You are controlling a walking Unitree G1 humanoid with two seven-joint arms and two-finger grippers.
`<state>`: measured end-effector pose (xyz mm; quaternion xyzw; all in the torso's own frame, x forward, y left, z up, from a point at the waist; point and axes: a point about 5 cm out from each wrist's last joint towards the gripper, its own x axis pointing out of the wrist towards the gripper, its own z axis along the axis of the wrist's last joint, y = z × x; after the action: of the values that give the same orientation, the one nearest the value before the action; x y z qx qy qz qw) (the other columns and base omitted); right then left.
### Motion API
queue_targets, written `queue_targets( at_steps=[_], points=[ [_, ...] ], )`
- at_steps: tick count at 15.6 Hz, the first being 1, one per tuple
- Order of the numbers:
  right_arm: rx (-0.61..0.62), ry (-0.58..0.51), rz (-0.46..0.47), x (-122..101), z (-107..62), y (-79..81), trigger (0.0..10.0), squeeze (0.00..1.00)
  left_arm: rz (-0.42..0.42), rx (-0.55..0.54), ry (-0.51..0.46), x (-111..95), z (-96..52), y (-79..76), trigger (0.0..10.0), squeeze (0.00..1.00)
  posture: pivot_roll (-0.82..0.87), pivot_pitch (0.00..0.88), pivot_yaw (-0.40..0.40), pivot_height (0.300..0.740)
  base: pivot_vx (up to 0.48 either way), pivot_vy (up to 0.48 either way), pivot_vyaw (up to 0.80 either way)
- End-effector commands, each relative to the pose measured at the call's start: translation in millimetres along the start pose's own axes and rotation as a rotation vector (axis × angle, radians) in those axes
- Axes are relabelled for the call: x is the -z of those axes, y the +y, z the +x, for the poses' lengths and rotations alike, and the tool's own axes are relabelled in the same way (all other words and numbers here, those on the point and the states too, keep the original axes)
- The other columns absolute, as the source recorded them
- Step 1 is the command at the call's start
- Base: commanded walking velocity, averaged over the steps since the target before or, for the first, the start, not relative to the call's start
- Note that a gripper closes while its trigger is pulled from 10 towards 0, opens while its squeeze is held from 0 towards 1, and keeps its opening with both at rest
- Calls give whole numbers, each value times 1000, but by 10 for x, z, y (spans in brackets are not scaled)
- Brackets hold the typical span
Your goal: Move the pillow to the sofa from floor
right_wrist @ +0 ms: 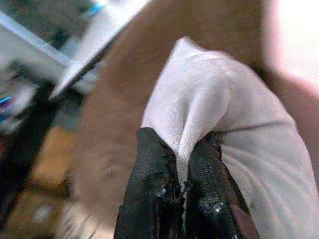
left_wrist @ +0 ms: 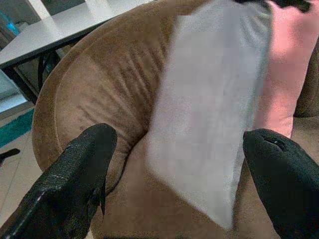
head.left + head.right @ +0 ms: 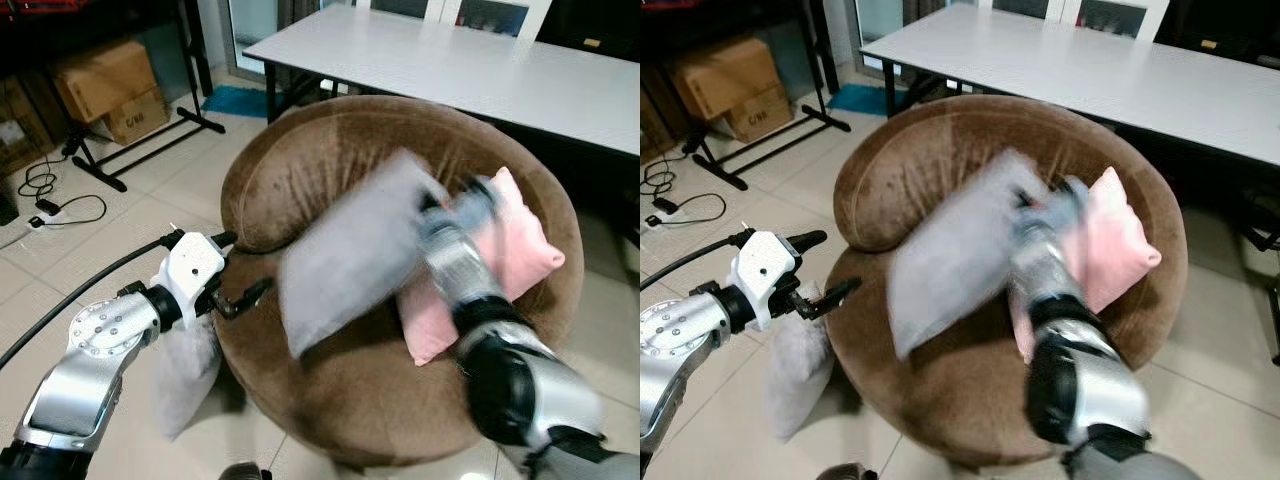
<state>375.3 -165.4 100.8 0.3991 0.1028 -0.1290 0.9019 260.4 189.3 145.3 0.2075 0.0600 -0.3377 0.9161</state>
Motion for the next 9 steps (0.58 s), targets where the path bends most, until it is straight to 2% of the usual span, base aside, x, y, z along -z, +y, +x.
queue_targets(
  at_steps=[1, 3, 6, 8, 9],
  points=[
    [8, -68, -22, -109, 5, -42, 10000, 0, 2, 8, -10, -36, 0, 20, 10000, 0, 1, 0, -24, 740, 0, 0, 0],
    [29, -94, -57, -145, -12, -220, 10000, 0, 1, 13, -11, -36, 5, 18, 10000, 0, 2, 0, -25, 740, 0, 0, 0],
    [-54, -100, -143, -156, -10, -184, 10000, 0, -1, 18, -11, -35, 6, 13, 10000, 0, 2, 0, -25, 740, 0, 0, 0],
    [-56, -63, -188, -81, -16, -202, 10000, 0, -8, 27, -13, -32, 12, 3, 10000, 0, 2, 0, -25, 740, 0, 0, 0],
    [-36, -48, -193, -48, -24, -246, 10000, 620, -27, 51, -12, -26, 16, -23, 10000, 0, -6, 0, -24, 740, 0, 0, 0]
  ],
)
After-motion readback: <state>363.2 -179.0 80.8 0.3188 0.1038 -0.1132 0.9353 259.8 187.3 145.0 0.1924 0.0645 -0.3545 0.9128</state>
